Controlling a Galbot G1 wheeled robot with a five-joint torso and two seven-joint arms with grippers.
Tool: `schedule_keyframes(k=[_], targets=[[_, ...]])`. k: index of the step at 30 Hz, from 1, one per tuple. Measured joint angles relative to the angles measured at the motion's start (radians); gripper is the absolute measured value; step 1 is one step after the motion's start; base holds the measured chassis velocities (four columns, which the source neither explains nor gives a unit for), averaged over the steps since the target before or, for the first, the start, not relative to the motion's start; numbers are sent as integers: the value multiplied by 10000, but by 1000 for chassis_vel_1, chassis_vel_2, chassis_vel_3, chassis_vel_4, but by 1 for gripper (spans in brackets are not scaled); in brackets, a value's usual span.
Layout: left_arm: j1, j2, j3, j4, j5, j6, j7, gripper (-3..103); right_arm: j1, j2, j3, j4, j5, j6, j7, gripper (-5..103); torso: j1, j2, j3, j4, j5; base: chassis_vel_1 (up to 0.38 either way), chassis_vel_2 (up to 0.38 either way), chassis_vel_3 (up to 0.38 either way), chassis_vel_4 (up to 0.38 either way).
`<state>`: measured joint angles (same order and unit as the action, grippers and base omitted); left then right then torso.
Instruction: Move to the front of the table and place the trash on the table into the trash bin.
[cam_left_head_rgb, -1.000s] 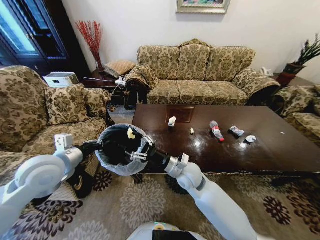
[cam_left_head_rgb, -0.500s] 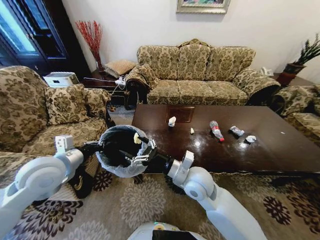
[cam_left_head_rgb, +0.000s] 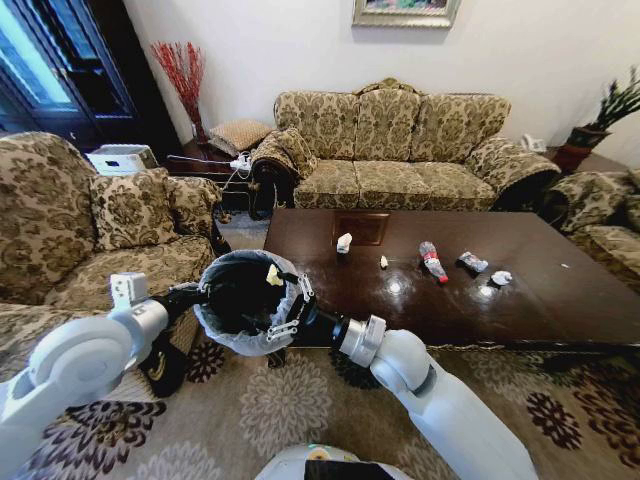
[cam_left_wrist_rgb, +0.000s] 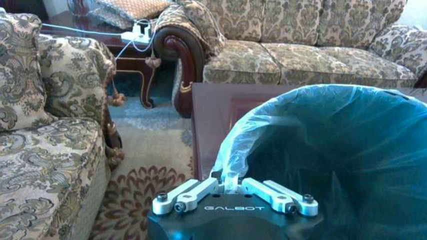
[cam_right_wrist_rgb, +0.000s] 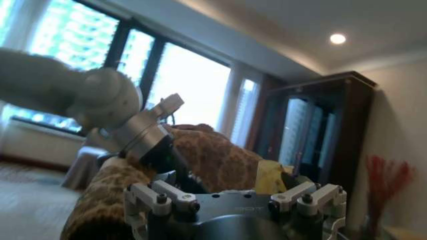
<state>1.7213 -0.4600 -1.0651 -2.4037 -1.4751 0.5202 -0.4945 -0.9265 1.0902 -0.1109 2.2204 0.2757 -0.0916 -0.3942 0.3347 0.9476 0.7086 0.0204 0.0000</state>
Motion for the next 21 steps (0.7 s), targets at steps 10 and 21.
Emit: schedule_keyframes(k=[10,21], targets=[[43,-186,-6,-165,85,43,-1,0,107,-128,-71,426,-97,-1133,524,100,-1,0,0,-1,2,0,0,0,0],[51,-165,11,-176,110,54,-1,0,1952,-1149,-264,576,710,-955,-787,100,0,0,0,-1,1,0,0,0,0]])
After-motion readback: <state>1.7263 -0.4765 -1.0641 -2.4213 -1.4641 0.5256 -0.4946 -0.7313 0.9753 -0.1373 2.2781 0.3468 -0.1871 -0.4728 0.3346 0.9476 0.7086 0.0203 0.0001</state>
